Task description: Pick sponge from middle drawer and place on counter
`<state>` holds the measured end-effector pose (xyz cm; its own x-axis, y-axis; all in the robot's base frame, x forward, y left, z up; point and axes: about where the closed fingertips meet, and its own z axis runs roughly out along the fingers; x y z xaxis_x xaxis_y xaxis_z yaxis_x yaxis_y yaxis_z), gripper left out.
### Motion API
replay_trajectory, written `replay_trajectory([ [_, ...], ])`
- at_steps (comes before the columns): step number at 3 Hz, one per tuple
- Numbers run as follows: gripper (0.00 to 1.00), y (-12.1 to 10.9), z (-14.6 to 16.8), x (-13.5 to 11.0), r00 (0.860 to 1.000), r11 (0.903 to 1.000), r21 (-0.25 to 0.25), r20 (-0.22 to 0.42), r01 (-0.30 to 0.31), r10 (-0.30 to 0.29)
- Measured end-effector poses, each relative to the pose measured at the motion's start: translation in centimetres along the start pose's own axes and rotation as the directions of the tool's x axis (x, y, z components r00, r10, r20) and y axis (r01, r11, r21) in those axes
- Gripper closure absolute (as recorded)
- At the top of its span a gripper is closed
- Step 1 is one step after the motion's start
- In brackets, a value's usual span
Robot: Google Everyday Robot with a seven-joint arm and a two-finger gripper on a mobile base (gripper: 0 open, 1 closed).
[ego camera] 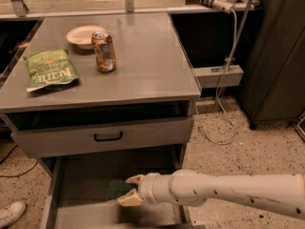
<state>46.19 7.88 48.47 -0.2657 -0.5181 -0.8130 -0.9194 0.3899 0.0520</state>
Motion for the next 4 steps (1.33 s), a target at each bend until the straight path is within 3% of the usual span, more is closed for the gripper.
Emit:
replay_trajectory([
  [1, 1.00, -0.1, -1.0, -1.1, 1.000, 1.0000, 0.004, -0.002, 0.007, -0.007],
  [2, 1.00, 0.1, -4.0, -3.4, 1.000, 0.9997, 0.025, -0.029, -0.003, 0.004],
  [3, 1.00, -0.4, -8.2, -6.6, 0.998, 0.9959, 0.091, -0.070, 0.005, 0.002],
  [4, 1.00, -1.2, -12.4, -10.8, 0.995, 0.9856, 0.163, -0.097, 0.044, -0.029],
])
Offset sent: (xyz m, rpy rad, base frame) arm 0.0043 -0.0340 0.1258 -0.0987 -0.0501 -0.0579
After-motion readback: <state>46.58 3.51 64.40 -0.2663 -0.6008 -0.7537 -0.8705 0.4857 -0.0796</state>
